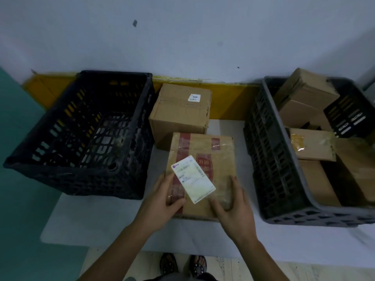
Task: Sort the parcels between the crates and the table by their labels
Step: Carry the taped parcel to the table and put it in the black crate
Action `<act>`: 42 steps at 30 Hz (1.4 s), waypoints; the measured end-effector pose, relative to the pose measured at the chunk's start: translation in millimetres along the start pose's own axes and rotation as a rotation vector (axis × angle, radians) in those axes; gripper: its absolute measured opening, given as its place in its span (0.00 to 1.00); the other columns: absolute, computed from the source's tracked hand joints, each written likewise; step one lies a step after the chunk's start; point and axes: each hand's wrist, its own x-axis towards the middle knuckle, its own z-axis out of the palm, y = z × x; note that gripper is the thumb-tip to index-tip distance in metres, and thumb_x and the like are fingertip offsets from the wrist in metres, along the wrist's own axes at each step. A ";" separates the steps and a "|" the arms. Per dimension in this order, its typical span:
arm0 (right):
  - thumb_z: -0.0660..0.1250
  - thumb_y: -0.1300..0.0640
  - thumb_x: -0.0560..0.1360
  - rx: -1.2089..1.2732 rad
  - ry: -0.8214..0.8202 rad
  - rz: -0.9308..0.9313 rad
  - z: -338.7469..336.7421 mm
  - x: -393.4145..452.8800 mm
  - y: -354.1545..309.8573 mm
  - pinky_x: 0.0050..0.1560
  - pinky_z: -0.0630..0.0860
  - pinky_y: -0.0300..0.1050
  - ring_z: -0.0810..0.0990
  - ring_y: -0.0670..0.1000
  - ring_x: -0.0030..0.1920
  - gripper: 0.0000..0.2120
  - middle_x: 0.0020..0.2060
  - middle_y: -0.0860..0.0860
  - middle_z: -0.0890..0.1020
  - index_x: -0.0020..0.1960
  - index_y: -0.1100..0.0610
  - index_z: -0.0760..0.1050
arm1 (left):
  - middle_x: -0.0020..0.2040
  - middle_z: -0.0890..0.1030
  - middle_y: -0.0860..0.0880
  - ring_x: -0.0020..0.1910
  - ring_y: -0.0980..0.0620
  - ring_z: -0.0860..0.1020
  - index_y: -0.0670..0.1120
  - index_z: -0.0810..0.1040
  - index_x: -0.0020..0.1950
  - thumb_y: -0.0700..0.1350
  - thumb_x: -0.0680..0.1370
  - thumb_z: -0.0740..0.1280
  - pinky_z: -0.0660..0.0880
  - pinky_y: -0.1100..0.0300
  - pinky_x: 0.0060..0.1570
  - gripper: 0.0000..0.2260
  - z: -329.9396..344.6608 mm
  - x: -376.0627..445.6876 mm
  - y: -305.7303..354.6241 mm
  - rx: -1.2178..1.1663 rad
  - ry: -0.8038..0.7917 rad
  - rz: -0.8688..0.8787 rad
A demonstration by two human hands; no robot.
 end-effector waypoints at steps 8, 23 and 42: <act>0.73 0.30 0.74 0.047 0.156 -0.057 -58.7 -14.8 -42.4 0.65 0.78 0.51 0.73 0.49 0.73 0.45 0.80 0.44 0.66 0.84 0.35 0.55 | 0.81 0.61 0.61 0.71 0.65 0.67 0.61 0.59 0.83 0.60 0.80 0.70 0.73 0.67 0.59 0.34 -22.6 -11.9 52.3 0.020 0.176 0.136; 0.74 0.30 0.70 0.089 0.209 -0.280 -86.2 -79.1 -195.0 0.65 0.71 0.44 0.68 0.41 0.70 0.52 0.80 0.42 0.63 0.86 0.40 0.54 | 0.80 0.64 0.62 0.74 0.65 0.67 0.59 0.63 0.82 0.62 0.76 0.73 0.67 0.71 0.60 0.36 -159.3 -62.7 88.5 -0.102 0.417 0.318; 0.74 0.32 0.75 0.108 0.034 -0.503 52.2 70.1 -367.1 0.66 0.75 0.51 0.69 0.55 0.76 0.50 0.83 0.49 0.56 0.86 0.42 0.48 | 0.78 0.67 0.49 0.72 0.51 0.70 0.61 0.62 0.81 0.63 0.72 0.79 0.70 0.51 0.68 0.42 -349.9 33.6 9.5 0.169 0.559 0.038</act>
